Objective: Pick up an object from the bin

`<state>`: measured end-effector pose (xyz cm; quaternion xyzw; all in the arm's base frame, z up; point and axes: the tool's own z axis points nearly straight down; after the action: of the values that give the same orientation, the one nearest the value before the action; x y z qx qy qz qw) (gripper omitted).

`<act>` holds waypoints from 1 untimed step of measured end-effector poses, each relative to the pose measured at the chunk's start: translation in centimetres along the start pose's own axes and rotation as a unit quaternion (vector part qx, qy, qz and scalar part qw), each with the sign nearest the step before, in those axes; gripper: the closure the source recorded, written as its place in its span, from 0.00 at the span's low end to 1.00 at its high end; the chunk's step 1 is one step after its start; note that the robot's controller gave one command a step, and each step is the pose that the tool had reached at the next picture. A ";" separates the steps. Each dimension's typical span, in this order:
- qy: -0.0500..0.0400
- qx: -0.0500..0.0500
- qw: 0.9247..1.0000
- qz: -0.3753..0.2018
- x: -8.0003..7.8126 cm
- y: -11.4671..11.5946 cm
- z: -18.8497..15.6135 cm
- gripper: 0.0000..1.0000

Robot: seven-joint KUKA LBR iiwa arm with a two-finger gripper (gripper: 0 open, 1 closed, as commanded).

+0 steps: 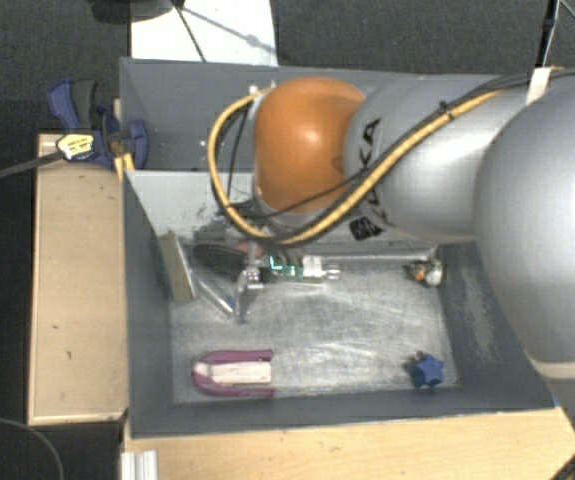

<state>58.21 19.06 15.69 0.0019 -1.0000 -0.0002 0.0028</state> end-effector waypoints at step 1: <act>-0.006 -0.001 1.000 0.021 -0.9 -2.1 7.4 0.00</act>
Offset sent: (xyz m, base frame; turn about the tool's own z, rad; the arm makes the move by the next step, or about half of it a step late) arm 0.0080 -0.0243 -0.0869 0.0456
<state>59.11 16.98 8.31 -0.0196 -0.9998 -0.0015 -0.0035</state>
